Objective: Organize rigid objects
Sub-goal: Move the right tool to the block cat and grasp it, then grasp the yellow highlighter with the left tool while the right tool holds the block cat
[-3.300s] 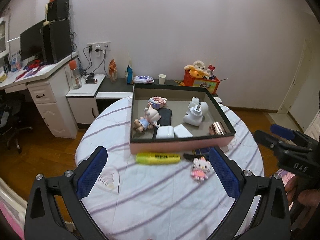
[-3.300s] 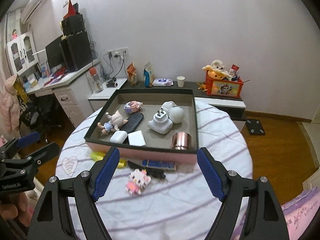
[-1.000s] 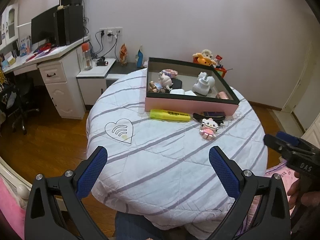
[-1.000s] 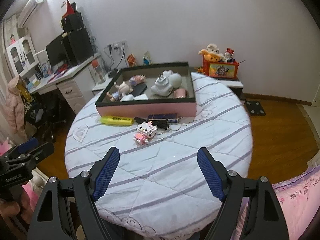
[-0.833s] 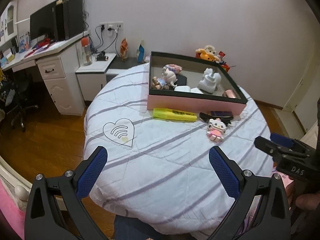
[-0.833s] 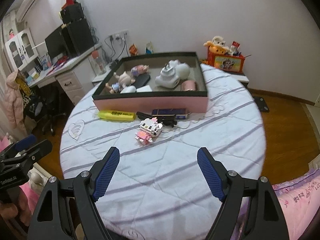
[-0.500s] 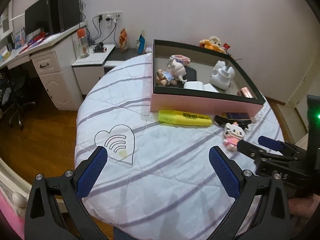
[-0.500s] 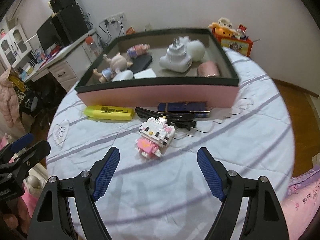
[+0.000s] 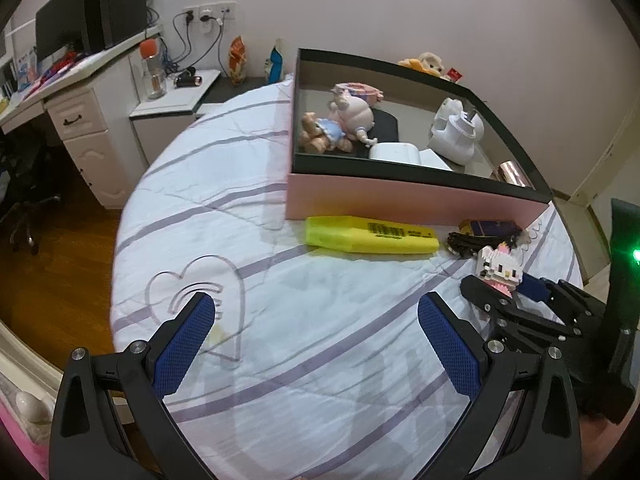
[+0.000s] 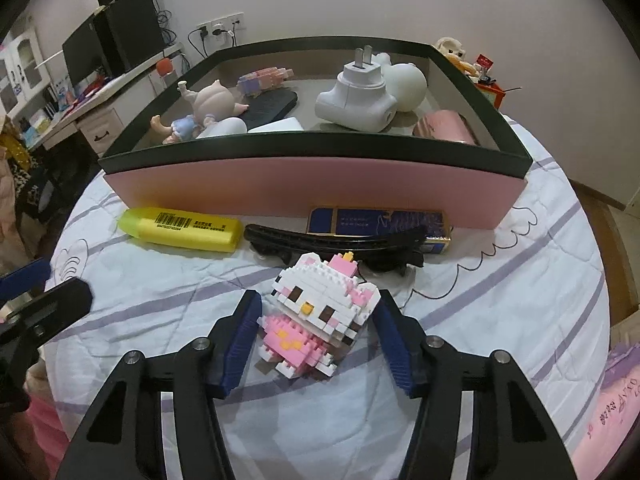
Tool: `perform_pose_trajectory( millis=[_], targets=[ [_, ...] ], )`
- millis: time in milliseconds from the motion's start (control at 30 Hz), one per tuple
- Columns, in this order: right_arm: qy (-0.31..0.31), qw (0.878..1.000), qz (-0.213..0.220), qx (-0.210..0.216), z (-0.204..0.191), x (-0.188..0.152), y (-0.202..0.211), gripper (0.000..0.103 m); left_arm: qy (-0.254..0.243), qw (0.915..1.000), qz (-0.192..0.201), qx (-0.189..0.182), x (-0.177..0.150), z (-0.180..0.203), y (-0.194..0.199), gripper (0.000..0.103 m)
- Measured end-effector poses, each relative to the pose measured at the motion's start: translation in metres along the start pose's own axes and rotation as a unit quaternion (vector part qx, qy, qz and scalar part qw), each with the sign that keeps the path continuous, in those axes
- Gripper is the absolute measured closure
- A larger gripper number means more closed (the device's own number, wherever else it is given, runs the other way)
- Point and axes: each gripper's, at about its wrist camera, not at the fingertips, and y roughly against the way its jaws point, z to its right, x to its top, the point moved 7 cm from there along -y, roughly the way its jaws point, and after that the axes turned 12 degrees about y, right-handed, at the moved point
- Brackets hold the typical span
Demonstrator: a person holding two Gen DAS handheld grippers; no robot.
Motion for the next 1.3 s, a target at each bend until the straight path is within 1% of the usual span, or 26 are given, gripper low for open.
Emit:
perform_pose_trajectory(
  millis=[33,133,267,367,500,667,800,900,967,1100,1233,1300],
  targets=[
    [0.000,1.000,0.000,0.003,0.001,-0.001,0.002,0.054,-0.001,1.0000,-0.001,-0.002,0.000,0.003,-0.003,0.001],
    [-0.007,1.000,0.003,0.015,0.008,-0.004,0.009,0.056,-0.002,0.9999,-0.010,-0.010,-0.001,0.014,-0.011,0.001],
    [-0.014,1.000,0.008,0.022,0.019,-0.005,0.016,0.056,-0.003,0.9998,-0.016,-0.010,-0.001,0.026,-0.025,0.001],
    [-0.013,0.999,0.012,0.027,0.022,-0.003,0.015,0.056,0.007,0.9998,-0.019,-0.007,0.002,0.030,-0.036,0.001],
    [-0.012,0.999,0.013,0.033,0.023,-0.005,0.015,0.056,0.009,0.9998,-0.018,0.008,0.007,0.036,-0.050,0.001],
    [-0.015,0.999,0.008,0.038,0.029,-0.008,0.011,0.056,0.009,0.9997,-0.013,0.018,0.015,0.045,-0.061,0.000],
    [-0.015,0.999,0.007,0.040,0.030,-0.008,0.010,0.056,-0.001,0.9994,-0.008,0.035,0.019,0.051,-0.069,0.000],
    [-0.014,0.999,0.007,0.042,0.030,-0.008,0.009,0.056,-0.005,0.9993,0.004,0.037,0.020,0.054,-0.070,0.000],
    [-0.014,0.999,0.007,0.042,0.030,-0.008,0.009,0.056,0.002,0.9996,0.003,0.030,0.023,0.052,-0.071,0.000],
    [-0.014,0.999,0.007,0.044,0.030,-0.008,0.009,0.056,-0.015,0.9998,-0.004,0.014,0.022,0.053,-0.070,0.000],
    [-0.015,0.999,0.007,0.045,0.030,-0.009,0.009,0.056,-0.060,0.9973,-0.020,-0.036,0.011,0.060,-0.063,0.000],
    [-0.015,0.999,0.007,0.045,0.031,-0.009,0.010,0.056,-0.076,0.9957,-0.024,-0.046,0.009,0.059,-0.059,0.000]
  ],
)
